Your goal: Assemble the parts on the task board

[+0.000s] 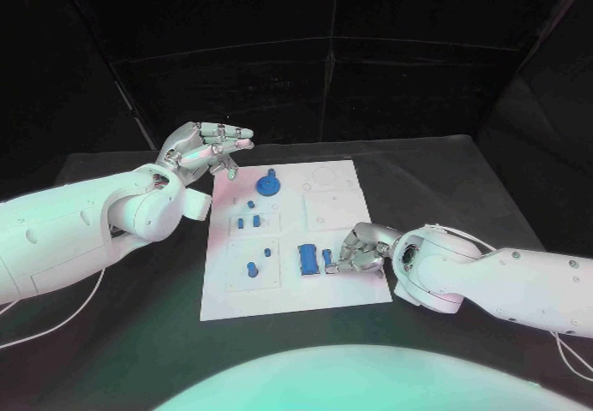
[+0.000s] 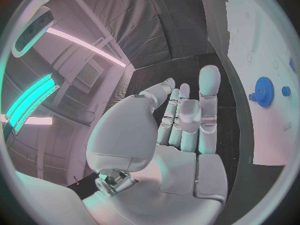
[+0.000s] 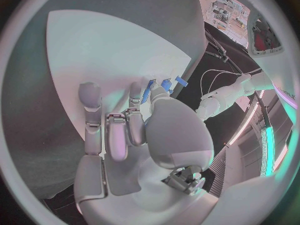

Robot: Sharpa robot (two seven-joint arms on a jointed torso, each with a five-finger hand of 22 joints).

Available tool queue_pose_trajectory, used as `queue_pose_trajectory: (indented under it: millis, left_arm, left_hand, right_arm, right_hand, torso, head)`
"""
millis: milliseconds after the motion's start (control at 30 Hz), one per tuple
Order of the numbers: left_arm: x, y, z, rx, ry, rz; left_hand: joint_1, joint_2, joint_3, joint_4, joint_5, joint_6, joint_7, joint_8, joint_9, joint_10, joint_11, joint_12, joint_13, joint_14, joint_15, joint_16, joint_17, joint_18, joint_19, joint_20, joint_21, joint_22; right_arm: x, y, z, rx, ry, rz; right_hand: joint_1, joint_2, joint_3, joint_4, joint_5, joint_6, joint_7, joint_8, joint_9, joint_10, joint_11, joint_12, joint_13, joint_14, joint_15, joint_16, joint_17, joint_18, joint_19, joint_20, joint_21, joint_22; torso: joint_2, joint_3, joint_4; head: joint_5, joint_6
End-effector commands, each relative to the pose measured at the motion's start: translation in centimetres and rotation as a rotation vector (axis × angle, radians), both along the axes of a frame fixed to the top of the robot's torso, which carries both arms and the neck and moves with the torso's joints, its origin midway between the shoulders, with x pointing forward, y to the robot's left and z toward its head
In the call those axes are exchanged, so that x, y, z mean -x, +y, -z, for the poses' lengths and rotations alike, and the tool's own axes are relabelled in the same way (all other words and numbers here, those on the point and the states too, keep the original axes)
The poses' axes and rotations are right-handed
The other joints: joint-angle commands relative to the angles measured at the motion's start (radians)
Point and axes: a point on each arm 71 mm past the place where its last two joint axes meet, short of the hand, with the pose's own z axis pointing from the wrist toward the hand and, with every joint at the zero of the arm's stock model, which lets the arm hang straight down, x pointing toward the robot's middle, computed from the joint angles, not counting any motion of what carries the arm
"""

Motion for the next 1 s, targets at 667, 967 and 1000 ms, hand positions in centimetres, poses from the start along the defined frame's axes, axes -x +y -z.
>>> queue_pose_trajectory:
  millis: [667, 967, 1000]
  left_arm:
    - [-0.6, 0.1, 0.2, 0.021, -0.002, -0.02]
    - [-1.7, 0.4, 1.2, 0.018, 0.028, -0.091]
    - [-1.9, 0.4, 1.3, 0.014, 0.032, -0.098]
  left_hand:
    - [-0.022, -0.006, -0.015, 0.014, 0.003, -0.019, 0.001, 0.016, 0.001, -0.02, 0.002, 0.025, 0.003, -0.119, 0.011, -0.123, -0.233, 0.021, -0.075, 0.012, -0.109, -0.078]
    - [-0.004, 0.006, -0.018, 0.013, -0.003, 0.001, -0.001, 0.045, 0.002, -0.024, 0.009, 0.025, -0.012, -0.308, 0.029, -0.461, -0.473, 0.018, -0.262, 0.029, -0.293, -0.191]
    - [-0.003, 0.006, -0.015, 0.014, -0.005, 0.002, 0.003, 0.046, 0.002, -0.024, 0.01, 0.014, -0.019, -0.318, 0.038, -0.514, -0.498, 0.018, -0.285, 0.035, -0.321, -0.211]
  right_arm:
    - [-3.8, -2.7, -2.4, -0.603, -0.054, 0.108]
    - [-9.5, -3.9, -2.3, -0.806, -0.09, 0.247]
    - [-10.2, -4.0, -2.2, -0.822, -0.103, 0.26]
  right_hand:
    - [0.142, 0.059, -0.067, -0.07, 0.038, -0.151, 0.081, -0.134, -0.075, -0.345, 0.072, -0.57, -0.341, -0.062, 0.063, -0.412, -0.313, 0.034, -0.159, 0.057, -0.278, -0.318]
    - [0.164, 0.075, -0.108, -0.081, 0.043, -0.201, 0.145, -0.229, -0.161, -0.586, 0.149, -0.86, -0.622, -0.351, 0.15, -0.924, -0.714, 0.021, -0.34, 0.141, -0.537, -0.456]
    - [0.169, 0.081, -0.111, -0.084, 0.042, -0.195, 0.15, -0.243, -0.175, -0.582, 0.157, -0.896, -0.675, -0.374, 0.16, -0.966, -0.735, 0.024, -0.359, 0.151, -0.572, -0.476]
  torso:
    - [-0.035, -0.0114, 0.0099]
    - [-0.076, -0.0219, 0.0123]
    - [-0.08, -0.0228, 0.0126]
  head:
    - [-0.015, 0.04]
    - [-0.017, 0.089]
    - [-0.017, 0.091]
